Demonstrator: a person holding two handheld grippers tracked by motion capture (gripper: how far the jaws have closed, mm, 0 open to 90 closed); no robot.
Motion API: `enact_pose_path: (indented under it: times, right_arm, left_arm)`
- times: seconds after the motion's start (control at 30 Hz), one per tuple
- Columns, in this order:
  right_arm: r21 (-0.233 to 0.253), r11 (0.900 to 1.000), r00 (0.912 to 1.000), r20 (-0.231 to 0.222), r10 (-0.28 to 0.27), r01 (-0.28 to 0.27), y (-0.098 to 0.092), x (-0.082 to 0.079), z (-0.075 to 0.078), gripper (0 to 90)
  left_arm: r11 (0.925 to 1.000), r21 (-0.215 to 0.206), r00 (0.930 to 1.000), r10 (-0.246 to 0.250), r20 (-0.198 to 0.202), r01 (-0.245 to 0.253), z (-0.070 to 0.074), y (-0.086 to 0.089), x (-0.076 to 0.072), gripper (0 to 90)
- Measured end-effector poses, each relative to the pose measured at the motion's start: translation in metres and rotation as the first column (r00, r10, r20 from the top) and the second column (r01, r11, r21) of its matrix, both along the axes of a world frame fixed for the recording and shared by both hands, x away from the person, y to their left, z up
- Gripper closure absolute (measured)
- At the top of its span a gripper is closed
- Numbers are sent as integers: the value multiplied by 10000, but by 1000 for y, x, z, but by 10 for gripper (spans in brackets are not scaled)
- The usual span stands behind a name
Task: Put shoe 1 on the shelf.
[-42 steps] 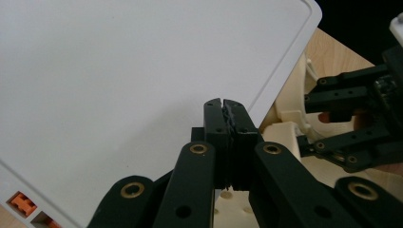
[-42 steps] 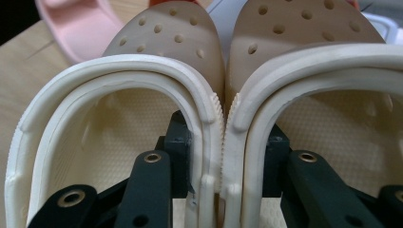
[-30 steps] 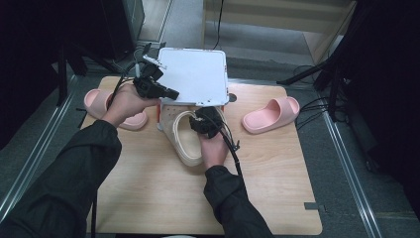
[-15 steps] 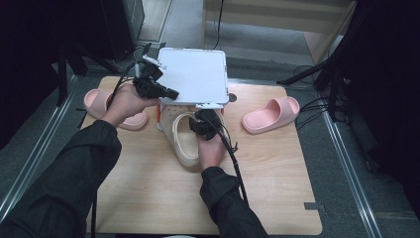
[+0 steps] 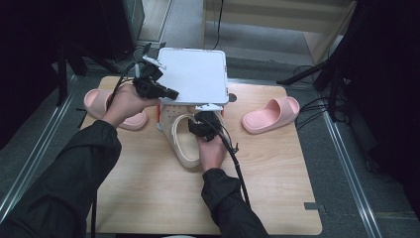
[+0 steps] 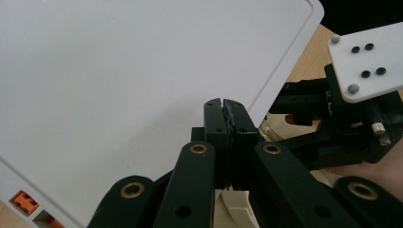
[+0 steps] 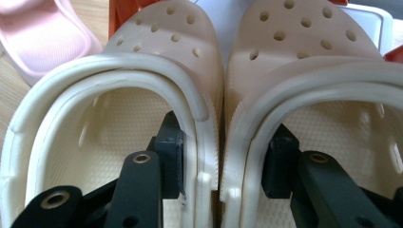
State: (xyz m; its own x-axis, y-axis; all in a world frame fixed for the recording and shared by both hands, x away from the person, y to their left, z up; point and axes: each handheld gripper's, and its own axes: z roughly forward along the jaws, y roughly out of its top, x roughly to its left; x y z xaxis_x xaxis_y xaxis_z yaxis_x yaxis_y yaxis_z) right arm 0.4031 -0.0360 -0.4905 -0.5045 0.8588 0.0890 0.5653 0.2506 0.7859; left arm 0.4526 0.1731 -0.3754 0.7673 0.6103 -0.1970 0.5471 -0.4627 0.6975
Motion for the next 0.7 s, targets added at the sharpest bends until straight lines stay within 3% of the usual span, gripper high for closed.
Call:
enact_pose_path:
  times: [0.2, 0.23, 0.5, 0.7]
  right_arm:
    - [513, 9986, 9996, -229, 160, -148, -6, -3, 1, 510]
    - [821, 9965, 9983, -549, 208, -162, -9, -3, 4, 489]
    - [974, 9945, 9972, -616, 434, -373, -21, -14, 12, 473]
    - [816, 9940, 9953, -581, 775, -726, -32, -28, 19, 474]
  left_arm:
    - [10000, -19, 10000, 24, -51, -24, 0, 0, 0, 895]
    - [10000, -17, 10000, 7, -35, -7, 0, 0, 0, 895]
    - [10000, -25, 10000, 16, -72, -16, 0, 0, 1, 895]
    - [10000, -55, 9999, 55, -131, -56, 0, 0, 1, 894]
